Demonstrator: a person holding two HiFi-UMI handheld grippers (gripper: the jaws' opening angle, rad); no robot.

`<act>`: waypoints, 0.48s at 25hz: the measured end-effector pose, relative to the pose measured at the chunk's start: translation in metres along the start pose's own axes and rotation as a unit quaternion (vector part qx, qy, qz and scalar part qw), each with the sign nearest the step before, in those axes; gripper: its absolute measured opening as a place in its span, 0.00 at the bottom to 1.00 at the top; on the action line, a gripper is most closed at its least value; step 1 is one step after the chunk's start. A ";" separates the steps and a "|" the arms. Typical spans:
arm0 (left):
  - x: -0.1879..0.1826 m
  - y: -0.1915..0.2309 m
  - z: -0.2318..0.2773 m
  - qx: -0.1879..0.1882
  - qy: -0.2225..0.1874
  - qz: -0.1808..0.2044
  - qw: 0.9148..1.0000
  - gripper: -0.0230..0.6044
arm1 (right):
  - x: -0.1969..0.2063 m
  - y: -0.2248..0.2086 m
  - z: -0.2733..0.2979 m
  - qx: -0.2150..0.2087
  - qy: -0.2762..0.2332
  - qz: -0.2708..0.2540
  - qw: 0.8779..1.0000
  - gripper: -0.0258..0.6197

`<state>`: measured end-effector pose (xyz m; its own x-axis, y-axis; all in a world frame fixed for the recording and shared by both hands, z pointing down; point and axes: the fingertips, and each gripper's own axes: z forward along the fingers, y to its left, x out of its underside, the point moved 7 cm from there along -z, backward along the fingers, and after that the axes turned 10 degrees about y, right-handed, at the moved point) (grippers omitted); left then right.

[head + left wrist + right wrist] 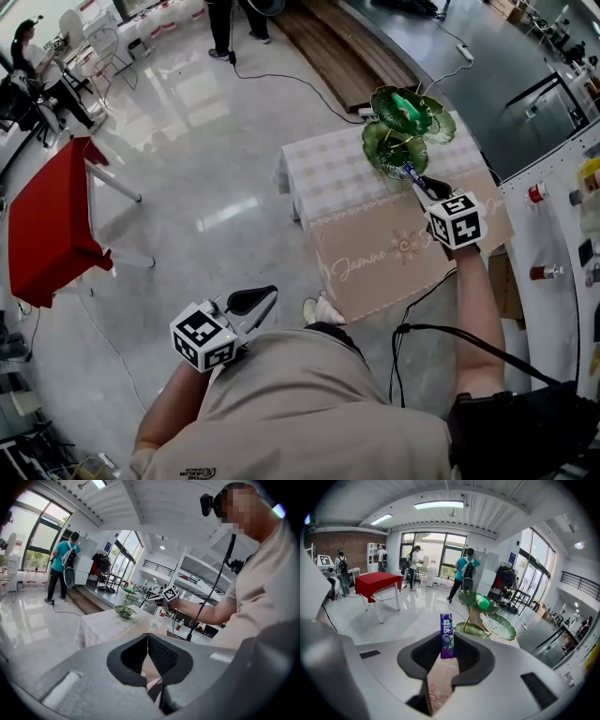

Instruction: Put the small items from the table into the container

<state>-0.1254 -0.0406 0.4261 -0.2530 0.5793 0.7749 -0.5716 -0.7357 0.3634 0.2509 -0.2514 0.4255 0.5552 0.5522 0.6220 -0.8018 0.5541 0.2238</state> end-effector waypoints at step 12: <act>0.007 0.007 -0.015 -0.034 -0.017 -0.020 0.999 0.05 | -0.087 -0.049 0.022 0.027 -0.021 -0.011 0.999 0.18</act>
<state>-0.1431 -0.0360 0.4261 -0.2033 0.5941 0.7782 -0.6326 -0.6864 0.3588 0.2369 -0.3399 0.3769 0.5639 0.5135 0.6468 -0.8009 0.5309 0.2768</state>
